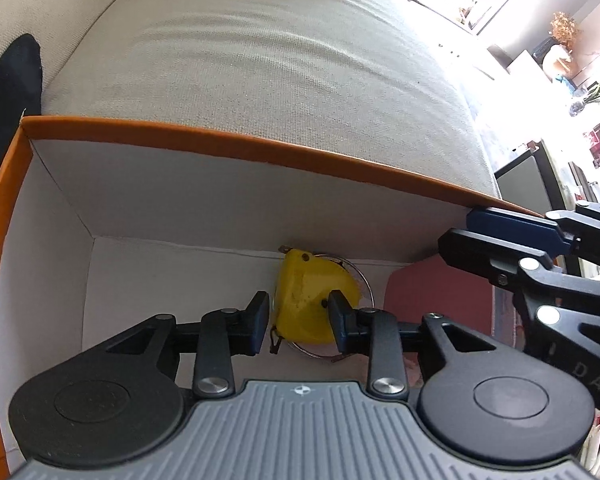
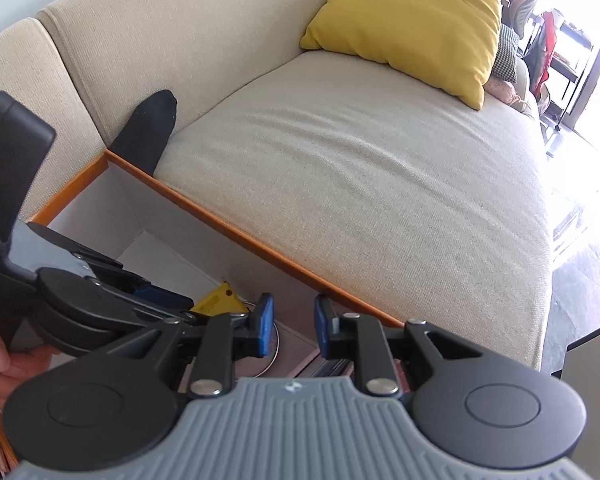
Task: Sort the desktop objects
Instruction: 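Open the left gripper to release the yellow tape measure in the box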
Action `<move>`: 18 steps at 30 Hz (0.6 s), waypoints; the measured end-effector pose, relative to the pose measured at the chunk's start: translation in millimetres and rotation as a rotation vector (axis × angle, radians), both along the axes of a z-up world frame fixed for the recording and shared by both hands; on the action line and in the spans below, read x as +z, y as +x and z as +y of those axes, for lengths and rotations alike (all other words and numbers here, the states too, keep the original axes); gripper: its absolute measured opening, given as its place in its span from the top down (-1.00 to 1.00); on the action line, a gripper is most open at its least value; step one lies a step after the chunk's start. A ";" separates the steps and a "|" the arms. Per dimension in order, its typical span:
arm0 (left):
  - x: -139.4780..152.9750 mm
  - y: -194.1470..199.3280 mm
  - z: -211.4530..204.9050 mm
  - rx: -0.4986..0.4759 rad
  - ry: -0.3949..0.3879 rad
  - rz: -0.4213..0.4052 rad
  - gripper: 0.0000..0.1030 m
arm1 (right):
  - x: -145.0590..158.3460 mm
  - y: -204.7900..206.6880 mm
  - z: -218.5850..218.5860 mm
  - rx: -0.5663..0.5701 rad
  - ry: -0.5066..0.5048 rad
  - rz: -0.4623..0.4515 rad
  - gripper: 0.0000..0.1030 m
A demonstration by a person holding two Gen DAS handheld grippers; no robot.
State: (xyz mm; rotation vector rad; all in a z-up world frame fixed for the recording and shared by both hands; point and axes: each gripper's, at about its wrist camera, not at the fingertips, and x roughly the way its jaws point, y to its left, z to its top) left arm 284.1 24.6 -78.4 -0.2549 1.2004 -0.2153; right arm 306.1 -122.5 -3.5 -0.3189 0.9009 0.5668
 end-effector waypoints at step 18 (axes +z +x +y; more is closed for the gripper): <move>-9.2 1.9 -15.3 -0.022 -0.102 0.034 0.30 | 14.4 -2.0 -7.8 -0.017 0.016 -0.030 0.55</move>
